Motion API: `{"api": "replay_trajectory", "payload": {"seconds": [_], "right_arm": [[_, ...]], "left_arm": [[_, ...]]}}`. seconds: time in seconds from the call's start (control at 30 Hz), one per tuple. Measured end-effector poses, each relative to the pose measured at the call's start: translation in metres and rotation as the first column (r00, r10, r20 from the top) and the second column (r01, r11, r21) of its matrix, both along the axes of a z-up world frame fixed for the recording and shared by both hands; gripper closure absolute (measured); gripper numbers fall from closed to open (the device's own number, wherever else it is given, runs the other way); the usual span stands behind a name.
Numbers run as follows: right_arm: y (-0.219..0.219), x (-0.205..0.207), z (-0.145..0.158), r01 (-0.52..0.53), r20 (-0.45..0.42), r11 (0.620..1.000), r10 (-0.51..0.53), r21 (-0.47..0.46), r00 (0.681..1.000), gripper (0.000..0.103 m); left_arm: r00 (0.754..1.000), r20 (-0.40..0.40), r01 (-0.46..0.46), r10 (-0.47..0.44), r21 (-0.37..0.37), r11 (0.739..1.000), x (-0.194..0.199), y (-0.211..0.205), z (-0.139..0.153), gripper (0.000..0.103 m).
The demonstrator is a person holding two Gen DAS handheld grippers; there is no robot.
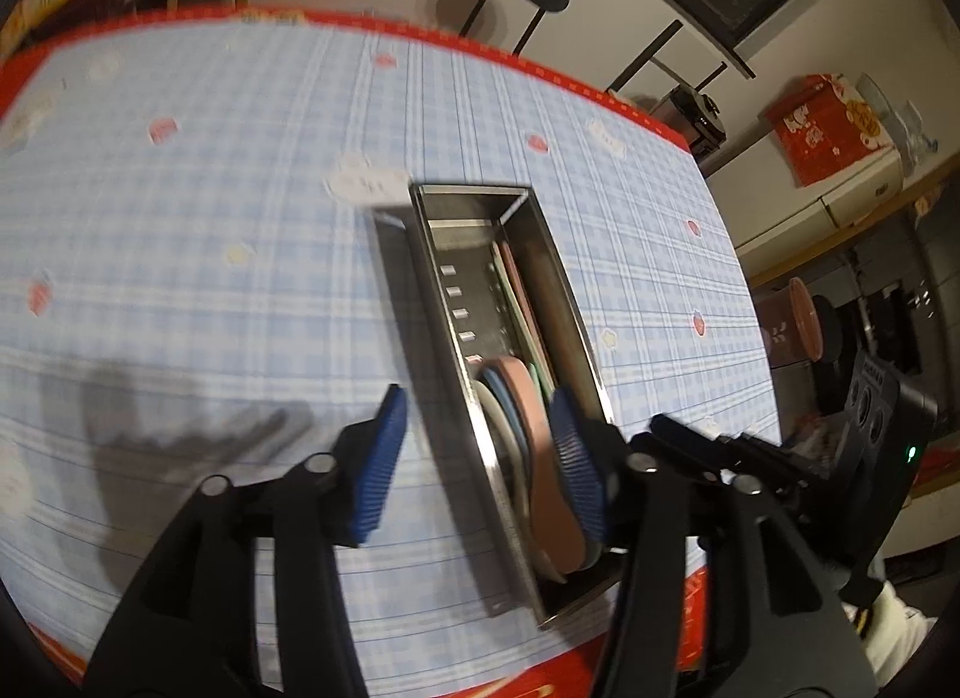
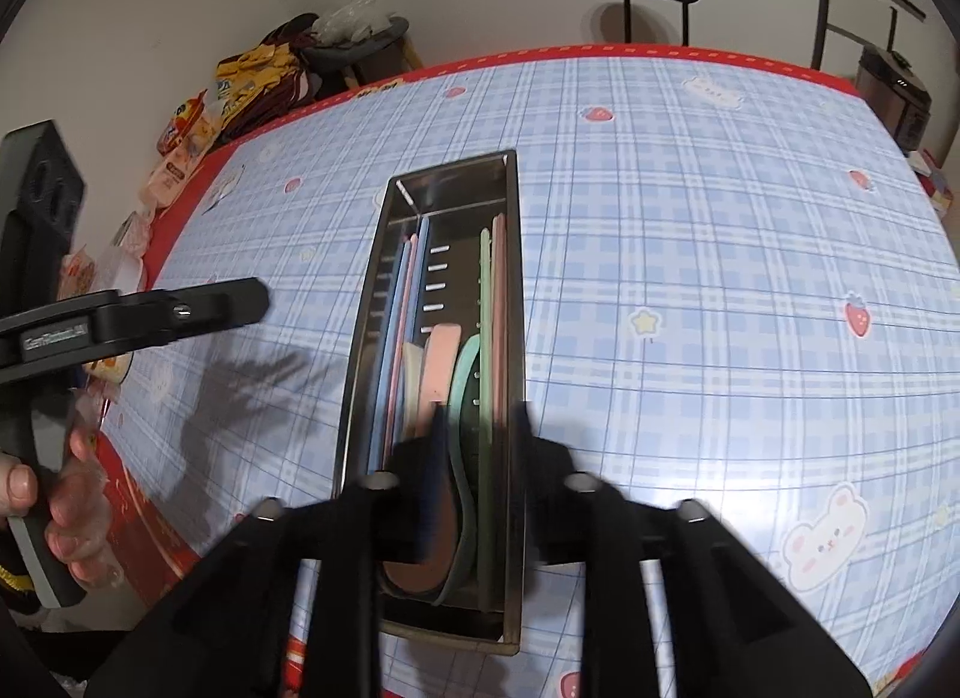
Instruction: Organize utensils
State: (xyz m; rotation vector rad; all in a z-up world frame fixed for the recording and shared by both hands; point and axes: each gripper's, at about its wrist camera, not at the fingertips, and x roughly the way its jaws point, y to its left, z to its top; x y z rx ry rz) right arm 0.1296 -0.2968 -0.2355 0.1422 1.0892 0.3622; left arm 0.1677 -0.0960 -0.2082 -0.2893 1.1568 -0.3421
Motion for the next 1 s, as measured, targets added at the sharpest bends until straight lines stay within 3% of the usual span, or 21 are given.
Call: {"api": "replay_trajectory", "payload": {"seconds": [0.1, 0.13, 0.2, 0.27, 0.4, 0.63, 0.8, 1.0], "right_arm": [[0.003, -0.004, 0.014, 0.025, 0.025, 0.999, -0.024, -0.029, 0.999, 0.046], [0.004, -0.004, 0.018, 0.034, 0.031, 0.999, -0.033, -0.039, 0.999, 0.044], [0.007, -0.007, 0.031, 0.057, 0.048, 0.997, -0.054, -0.056, 0.997, 0.031], [0.009, -0.011, 0.046, 0.077, 0.074, 0.995, -0.072, -0.068, 0.995, 0.023], [0.018, -0.024, 0.084, 0.113, 0.158, 0.987, -0.095, -0.11, 0.983, 0.006], [0.035, -0.055, 0.148, 0.191, 0.295, 0.967, -0.135, -0.17, 0.946, 0.006], [0.045, -0.081, 0.187, 0.261, 0.388, 0.944, -0.168, -0.203, 0.906, 0.006], [0.054, -0.114, 0.217, 0.325, 0.461, 0.924, -0.202, -0.203, 0.864, 0.006]], "left_arm": [[0.998, 0.062, 0.019, -0.021, 0.035, 0.999, -0.008, 0.011, 0.02, 0.029], [0.996, 0.086, 0.023, -0.026, 0.039, 0.999, -0.012, 0.015, 0.027, 0.018], [0.991, 0.126, 0.032, -0.038, 0.053, 0.998, -0.018, 0.021, 0.041, 0.017], [0.984, 0.17, 0.041, -0.057, 0.096, 0.995, -0.025, 0.029, 0.056, 0.009], [0.959, 0.262, 0.061, -0.103, 0.165, 0.984, -0.044, 0.042, 0.087, 0.006], [0.913, 0.383, 0.043, -0.14, 0.251, 0.967, -0.071, 0.064, 0.143, 0.006], [0.852, 0.5, 0.001, -0.155, 0.294, 0.956, -0.098, 0.078, 0.191, 0.006], [0.792, 0.593, -0.036, -0.148, 0.288, 0.957, -0.127, 0.088, 0.227, 0.006]]}}
